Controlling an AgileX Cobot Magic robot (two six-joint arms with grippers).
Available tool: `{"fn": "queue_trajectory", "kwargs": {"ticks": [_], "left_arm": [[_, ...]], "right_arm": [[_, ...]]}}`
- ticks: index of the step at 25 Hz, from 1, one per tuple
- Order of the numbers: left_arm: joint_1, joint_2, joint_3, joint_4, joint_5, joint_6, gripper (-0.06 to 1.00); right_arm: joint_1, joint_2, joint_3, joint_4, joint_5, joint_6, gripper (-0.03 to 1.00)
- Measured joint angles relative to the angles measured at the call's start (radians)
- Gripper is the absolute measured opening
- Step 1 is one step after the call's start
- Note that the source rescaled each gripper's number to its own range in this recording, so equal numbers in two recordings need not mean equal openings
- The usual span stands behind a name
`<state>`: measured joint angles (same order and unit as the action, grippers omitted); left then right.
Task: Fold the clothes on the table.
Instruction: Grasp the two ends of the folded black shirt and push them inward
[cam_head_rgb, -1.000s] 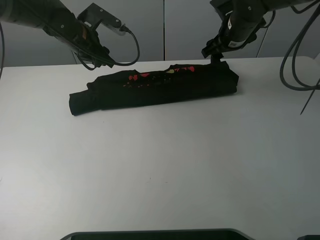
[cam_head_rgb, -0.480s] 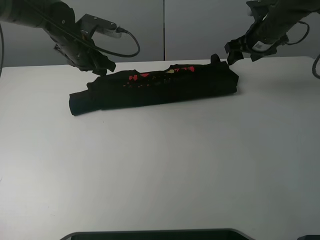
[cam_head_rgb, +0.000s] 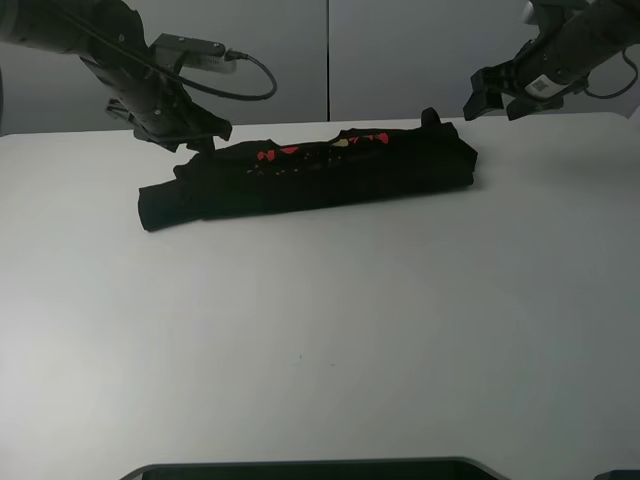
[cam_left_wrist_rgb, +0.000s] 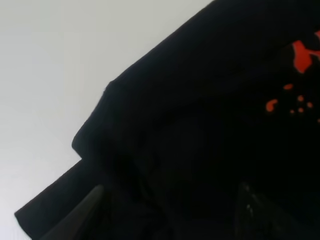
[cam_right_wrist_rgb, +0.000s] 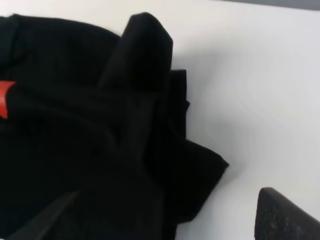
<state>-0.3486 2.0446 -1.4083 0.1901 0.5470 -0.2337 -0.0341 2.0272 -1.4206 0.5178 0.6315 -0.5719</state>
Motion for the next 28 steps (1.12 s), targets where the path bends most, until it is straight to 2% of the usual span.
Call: {"fn": "queue_trajectory", "kwargs": {"ticks": [7, 10, 15, 28], "left_arm": [[0.02, 0.0, 0.0, -0.082, 0.007, 0.011, 0.7], [0.02, 0.0, 0.0, -0.101, 0.018, 0.02, 0.7], [0.02, 0.0, 0.0, -0.111, 0.047, 0.026, 0.7], [0.02, 0.0, 0.0, -0.116, 0.096, 0.027, 0.7]], "right_arm": [[0.0, 0.011, 0.0, 0.115, 0.014, -0.112, 0.78], [-0.002, 0.045, 0.0, 0.123, 0.02, -0.123, 0.8], [-0.002, 0.111, 0.0, 0.127, 0.025, -0.136, 0.93], [-0.002, 0.176, -0.001, 0.15, -0.004, -0.148, 0.94]]}}
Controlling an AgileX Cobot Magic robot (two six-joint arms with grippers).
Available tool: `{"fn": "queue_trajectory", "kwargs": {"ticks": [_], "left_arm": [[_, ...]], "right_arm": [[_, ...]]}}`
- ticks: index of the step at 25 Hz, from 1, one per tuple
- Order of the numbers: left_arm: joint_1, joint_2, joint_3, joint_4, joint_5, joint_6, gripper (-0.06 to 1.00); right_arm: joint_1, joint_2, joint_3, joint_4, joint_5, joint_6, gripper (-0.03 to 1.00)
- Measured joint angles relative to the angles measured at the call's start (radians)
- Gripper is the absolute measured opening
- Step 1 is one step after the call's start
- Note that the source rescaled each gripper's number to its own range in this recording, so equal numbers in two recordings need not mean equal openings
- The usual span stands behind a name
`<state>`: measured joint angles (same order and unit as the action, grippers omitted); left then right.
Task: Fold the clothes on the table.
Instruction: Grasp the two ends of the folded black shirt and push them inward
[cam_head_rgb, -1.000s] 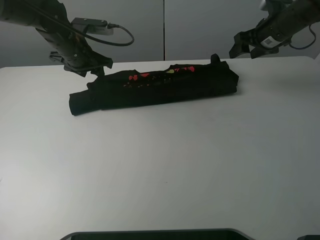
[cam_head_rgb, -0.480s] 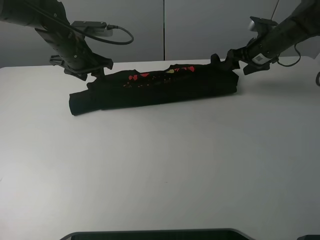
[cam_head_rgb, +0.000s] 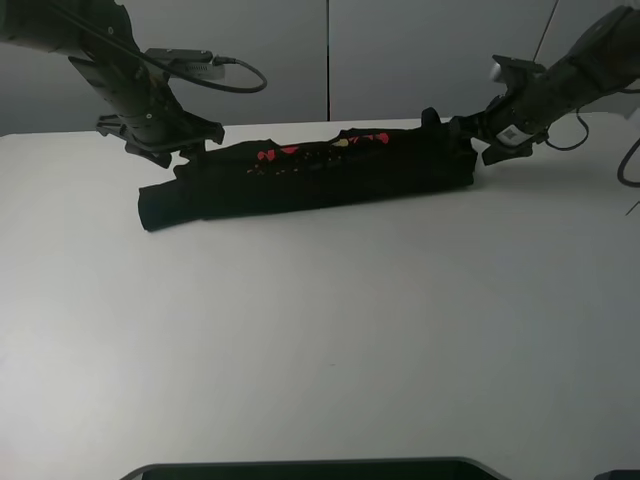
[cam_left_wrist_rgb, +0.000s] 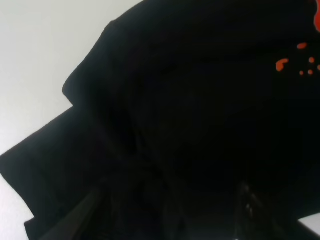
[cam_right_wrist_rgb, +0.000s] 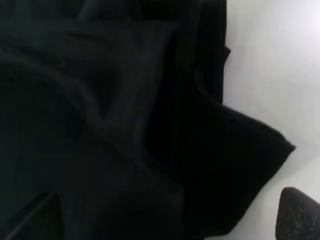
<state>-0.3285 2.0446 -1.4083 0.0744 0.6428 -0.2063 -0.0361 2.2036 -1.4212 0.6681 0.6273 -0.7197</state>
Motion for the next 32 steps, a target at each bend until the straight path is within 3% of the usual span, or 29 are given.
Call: {"fn": "queue_trajectory", "kwargs": {"ticks": [9, 19, 21, 26, 28, 32], "left_arm": [[0.0, 0.095, -0.001, -0.085, 0.034, 0.048, 0.7], [0.0, 0.123, -0.001, -0.097, 0.001, 0.052, 0.7], [0.0, 0.123, -0.001, -0.097, -0.008, 0.052, 0.7], [0.0, 0.123, -0.001, -0.099, -0.022, 0.052, 0.7], [0.0, 0.123, -0.001, -0.099, -0.027, 0.052, 0.7], [0.0, 0.123, -0.001, -0.099, -0.031, 0.052, 0.7]], "right_arm": [[0.0, 0.025, 0.0, 0.051, 0.0, -0.029, 0.94], [-0.002, 0.063, -0.018, 0.1, -0.008, -0.054, 0.89], [-0.002, 0.064, -0.018, 0.1, -0.012, -0.054, 0.8], [-0.004, 0.076, -0.018, 0.107, 0.029, -0.089, 0.38], [-0.004, 0.078, -0.018, 0.112, 0.052, -0.099, 0.3], [-0.004, 0.082, -0.018, 0.124, 0.085, -0.106, 0.27]]}}
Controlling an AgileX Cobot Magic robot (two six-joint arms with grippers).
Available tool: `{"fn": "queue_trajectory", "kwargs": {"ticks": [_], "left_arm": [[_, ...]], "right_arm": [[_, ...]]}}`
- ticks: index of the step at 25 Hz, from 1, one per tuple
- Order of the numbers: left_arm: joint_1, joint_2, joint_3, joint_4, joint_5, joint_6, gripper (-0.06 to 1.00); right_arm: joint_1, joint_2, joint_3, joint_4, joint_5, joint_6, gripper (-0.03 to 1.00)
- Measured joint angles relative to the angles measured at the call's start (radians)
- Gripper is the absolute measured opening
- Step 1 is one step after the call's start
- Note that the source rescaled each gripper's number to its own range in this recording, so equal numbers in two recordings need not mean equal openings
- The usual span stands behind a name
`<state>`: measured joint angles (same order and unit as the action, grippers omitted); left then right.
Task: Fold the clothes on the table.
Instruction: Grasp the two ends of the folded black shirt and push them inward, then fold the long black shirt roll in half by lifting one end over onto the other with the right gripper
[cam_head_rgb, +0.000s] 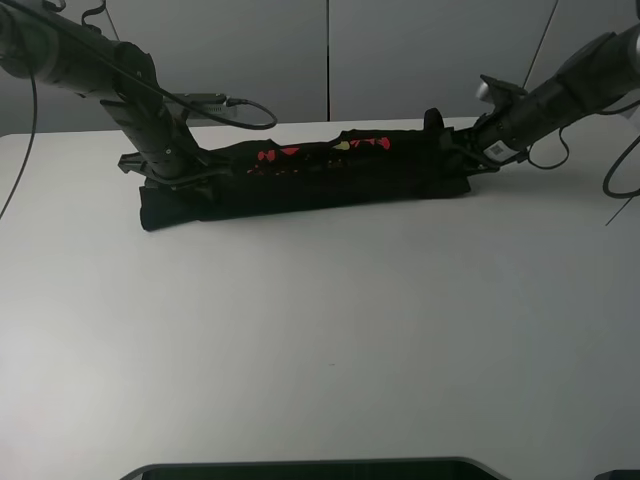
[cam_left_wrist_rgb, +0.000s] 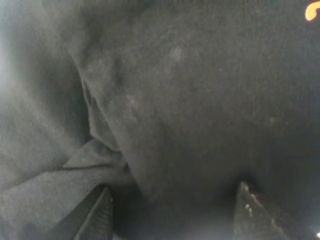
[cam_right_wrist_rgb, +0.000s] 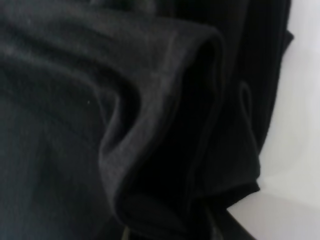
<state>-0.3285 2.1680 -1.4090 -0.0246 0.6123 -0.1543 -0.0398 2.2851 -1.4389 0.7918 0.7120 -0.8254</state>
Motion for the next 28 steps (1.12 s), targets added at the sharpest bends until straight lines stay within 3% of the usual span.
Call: {"fn": "queue_trajectory", "kwargs": {"ticks": [3, 6, 15, 20, 28], "left_arm": [[0.0, 0.0, 0.0, 0.0, 0.0, 0.0, 0.7], [0.0, 0.0, 0.0, -0.002, 0.014, 0.0, 0.7], [0.0, 0.0, 0.0, -0.009, 0.02, 0.017, 0.7], [-0.002, 0.0, 0.0, -0.107, 0.012, 0.111, 0.7], [-0.066, 0.038, -0.009, -0.204, -0.05, 0.225, 0.7]], "right_arm": [[0.002, 0.0, 0.0, 0.001, 0.014, -0.001, 0.22], [0.003, 0.002, 0.0, 0.001, 0.034, -0.001, 0.06], [0.008, -0.01, 0.0, -0.101, 0.06, 0.094, 0.06], [0.009, -0.06, 0.006, -0.189, 0.074, 0.141, 0.06], [0.009, -0.182, 0.006, -0.203, 0.116, 0.161, 0.06]]}}
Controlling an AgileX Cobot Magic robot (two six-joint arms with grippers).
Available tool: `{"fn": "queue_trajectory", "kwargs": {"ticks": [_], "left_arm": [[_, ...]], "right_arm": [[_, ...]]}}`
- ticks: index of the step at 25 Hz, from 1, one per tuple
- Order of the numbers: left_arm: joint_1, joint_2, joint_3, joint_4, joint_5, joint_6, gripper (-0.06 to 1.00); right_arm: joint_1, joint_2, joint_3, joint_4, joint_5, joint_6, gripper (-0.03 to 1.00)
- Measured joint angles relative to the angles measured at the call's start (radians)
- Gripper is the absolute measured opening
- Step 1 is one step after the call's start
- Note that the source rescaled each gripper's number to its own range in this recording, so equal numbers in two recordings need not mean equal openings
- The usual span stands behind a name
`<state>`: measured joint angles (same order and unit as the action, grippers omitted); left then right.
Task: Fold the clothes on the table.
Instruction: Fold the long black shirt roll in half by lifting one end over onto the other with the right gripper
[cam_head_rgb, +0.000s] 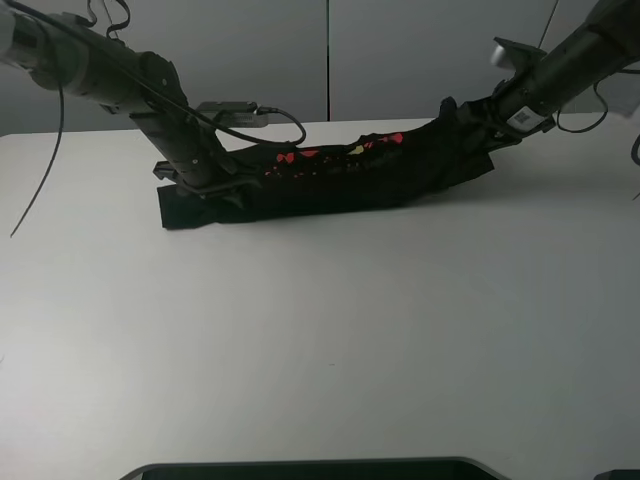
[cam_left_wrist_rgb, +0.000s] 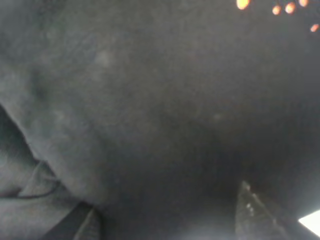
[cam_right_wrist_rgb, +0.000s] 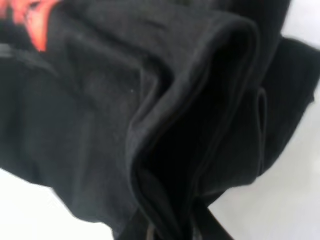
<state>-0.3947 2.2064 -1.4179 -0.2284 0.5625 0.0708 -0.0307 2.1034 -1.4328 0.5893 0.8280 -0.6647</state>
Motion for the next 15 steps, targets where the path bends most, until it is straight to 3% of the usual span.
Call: {"fn": "queue_trajectory", "kwargs": {"ticks": [7, 15], "left_arm": [[-0.024, 0.008, 0.0, -0.037, -0.04, 0.011, 0.7], [-0.024, 0.01, -0.001, -0.086, -0.038, 0.06, 0.7]], "right_arm": [[0.06, -0.088, 0.002, 0.009, 0.028, 0.003, 0.06], [0.262, -0.127, 0.002, 0.05, 0.005, 0.003, 0.06]]}}
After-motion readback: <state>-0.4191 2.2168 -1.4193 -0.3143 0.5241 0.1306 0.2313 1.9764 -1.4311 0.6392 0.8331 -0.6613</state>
